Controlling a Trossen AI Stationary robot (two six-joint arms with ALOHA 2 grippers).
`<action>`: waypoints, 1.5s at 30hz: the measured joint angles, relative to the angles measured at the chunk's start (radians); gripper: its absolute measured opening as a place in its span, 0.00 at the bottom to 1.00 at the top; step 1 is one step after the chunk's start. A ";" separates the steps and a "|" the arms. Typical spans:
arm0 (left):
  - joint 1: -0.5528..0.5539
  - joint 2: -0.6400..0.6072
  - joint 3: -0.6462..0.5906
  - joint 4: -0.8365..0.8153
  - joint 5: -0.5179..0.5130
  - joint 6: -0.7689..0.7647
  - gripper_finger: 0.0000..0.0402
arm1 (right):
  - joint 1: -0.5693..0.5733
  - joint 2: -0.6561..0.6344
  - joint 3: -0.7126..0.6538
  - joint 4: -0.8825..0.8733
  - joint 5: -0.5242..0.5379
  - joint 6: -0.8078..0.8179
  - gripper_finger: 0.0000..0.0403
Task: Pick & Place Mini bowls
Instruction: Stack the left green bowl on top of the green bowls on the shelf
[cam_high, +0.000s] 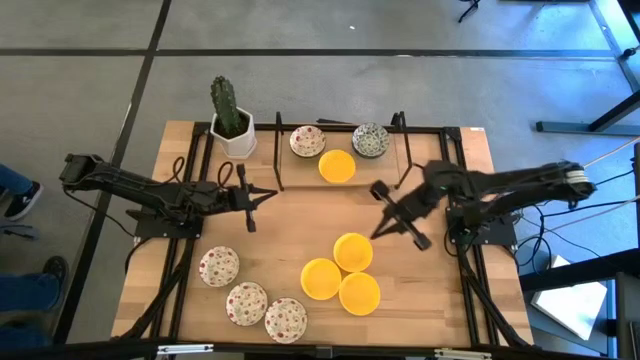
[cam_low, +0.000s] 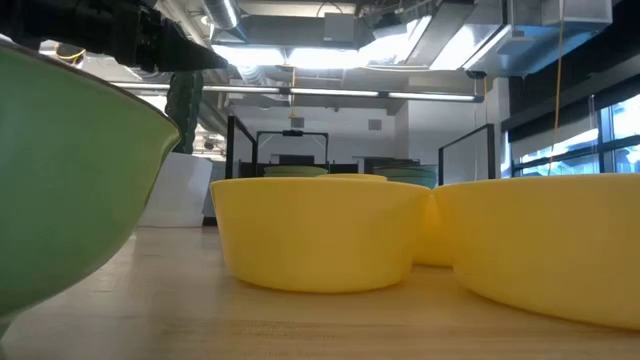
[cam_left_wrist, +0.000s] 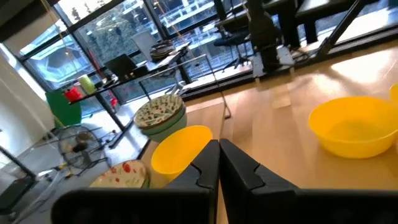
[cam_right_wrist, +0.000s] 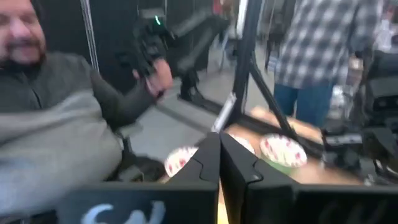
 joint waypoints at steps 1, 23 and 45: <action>0.000 0.000 0.000 0.006 0.014 -0.006 0.01 | 0.006 -0.032 -0.053 0.050 -0.001 0.019 0.01; -0.098 0.155 0.637 -0.944 -0.307 -0.400 0.01 | 0.018 -0.308 -0.517 0.099 0.219 -0.001 0.01; -0.387 0.535 0.902 -1.832 0.237 -1.223 0.18 | 0.018 -0.307 -0.519 0.023 0.251 -0.006 0.01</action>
